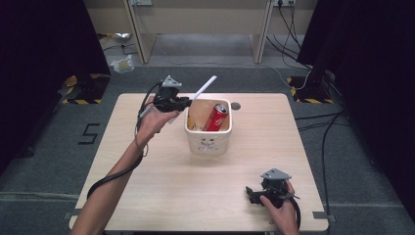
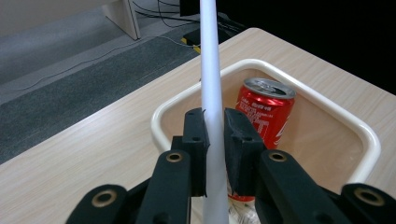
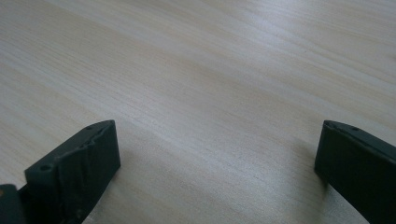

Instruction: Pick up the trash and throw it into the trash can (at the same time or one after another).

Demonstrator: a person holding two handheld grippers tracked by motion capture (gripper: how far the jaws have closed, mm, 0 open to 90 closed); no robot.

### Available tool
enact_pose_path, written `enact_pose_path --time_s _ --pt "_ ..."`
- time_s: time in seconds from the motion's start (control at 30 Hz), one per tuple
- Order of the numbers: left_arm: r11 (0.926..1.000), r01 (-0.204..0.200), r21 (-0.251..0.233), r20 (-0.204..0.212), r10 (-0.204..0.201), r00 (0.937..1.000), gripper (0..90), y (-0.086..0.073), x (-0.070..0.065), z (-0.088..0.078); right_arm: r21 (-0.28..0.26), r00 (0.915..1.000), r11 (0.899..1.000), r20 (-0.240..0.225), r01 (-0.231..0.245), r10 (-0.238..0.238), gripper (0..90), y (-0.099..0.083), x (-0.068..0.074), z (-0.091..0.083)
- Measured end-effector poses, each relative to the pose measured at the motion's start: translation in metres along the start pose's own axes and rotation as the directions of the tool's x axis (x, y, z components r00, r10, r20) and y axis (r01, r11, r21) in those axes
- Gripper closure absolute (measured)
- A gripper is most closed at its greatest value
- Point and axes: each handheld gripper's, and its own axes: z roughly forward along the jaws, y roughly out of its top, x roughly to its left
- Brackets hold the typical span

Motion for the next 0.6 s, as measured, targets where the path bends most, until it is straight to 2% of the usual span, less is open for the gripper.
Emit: enact_pose_path --time_s 0.6 --pt "0.9999 0.003 0.016 0.034 -0.004 0.9994 78.9 0.012 -0.02 0.034 0.0 1.0 1.0 0.001 0.001 -0.001 0.3 0.0 0.0 0.0"
